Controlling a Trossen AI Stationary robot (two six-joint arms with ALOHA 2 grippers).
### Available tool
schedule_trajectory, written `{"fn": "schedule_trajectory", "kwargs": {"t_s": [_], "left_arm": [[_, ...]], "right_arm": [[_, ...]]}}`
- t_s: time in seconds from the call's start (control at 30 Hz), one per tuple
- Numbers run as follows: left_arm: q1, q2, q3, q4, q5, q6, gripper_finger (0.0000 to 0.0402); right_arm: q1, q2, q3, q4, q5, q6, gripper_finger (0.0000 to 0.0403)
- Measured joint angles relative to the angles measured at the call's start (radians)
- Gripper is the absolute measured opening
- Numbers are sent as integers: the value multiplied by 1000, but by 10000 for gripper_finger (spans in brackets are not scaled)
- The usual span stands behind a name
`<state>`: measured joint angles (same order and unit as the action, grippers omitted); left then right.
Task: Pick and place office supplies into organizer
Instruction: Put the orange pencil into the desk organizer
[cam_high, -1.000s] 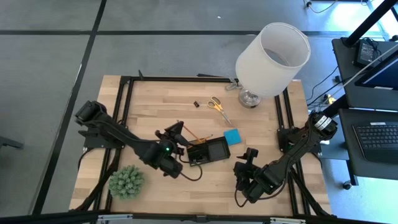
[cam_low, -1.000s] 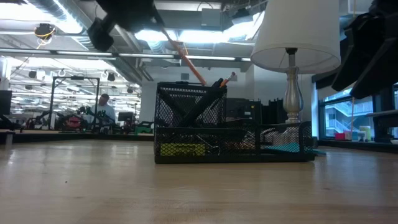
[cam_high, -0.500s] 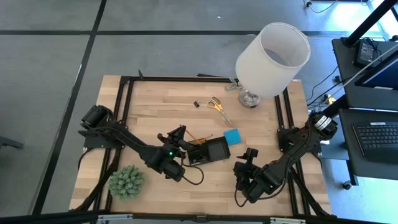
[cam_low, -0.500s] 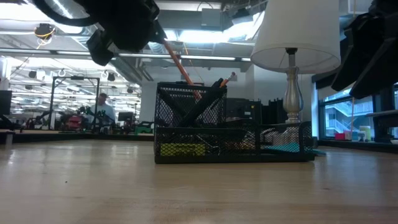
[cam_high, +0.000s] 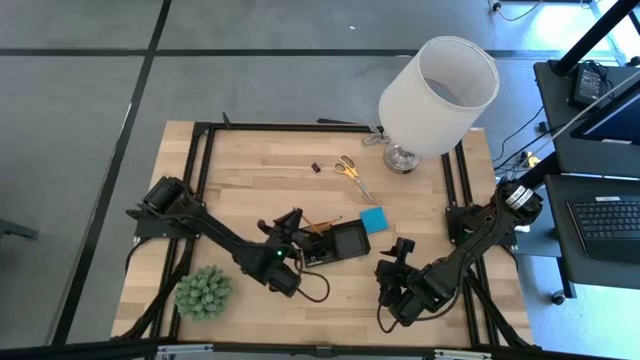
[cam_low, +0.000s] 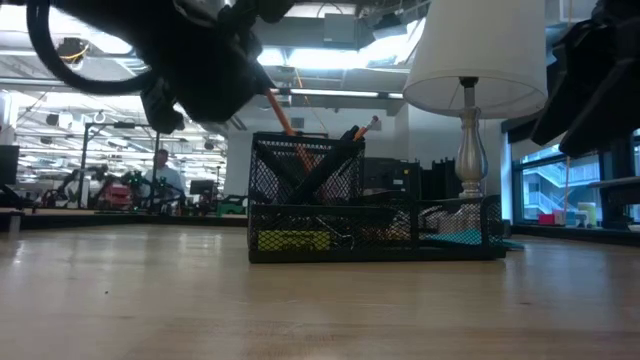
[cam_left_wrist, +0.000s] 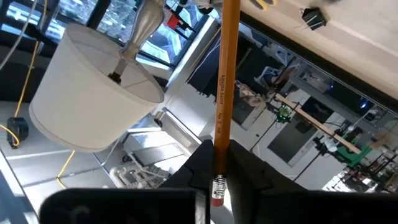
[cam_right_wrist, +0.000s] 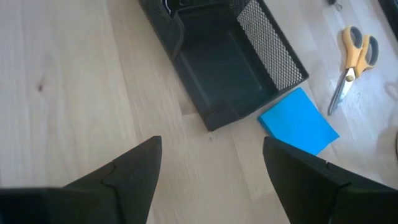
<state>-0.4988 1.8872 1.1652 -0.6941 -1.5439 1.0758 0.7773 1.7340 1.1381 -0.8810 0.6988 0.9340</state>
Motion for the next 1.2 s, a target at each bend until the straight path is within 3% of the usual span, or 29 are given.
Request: {"fn": "schedule_trajectory", "kwargs": {"t_s": [0.37, 0.83, 1.2], "left_arm": [[0, 12, 0, 21, 26, 1, 25], [0, 12, 0, 22, 86, -24, 72], [-36, -42, 0, 18, 220, -133, 84]], "right_arm": [[0, 0, 0, 0, 18, 0, 281], [0, 0, 0, 0, 18, -3, 281], [0, 0, 0, -2, 17, -40, 281]]}}
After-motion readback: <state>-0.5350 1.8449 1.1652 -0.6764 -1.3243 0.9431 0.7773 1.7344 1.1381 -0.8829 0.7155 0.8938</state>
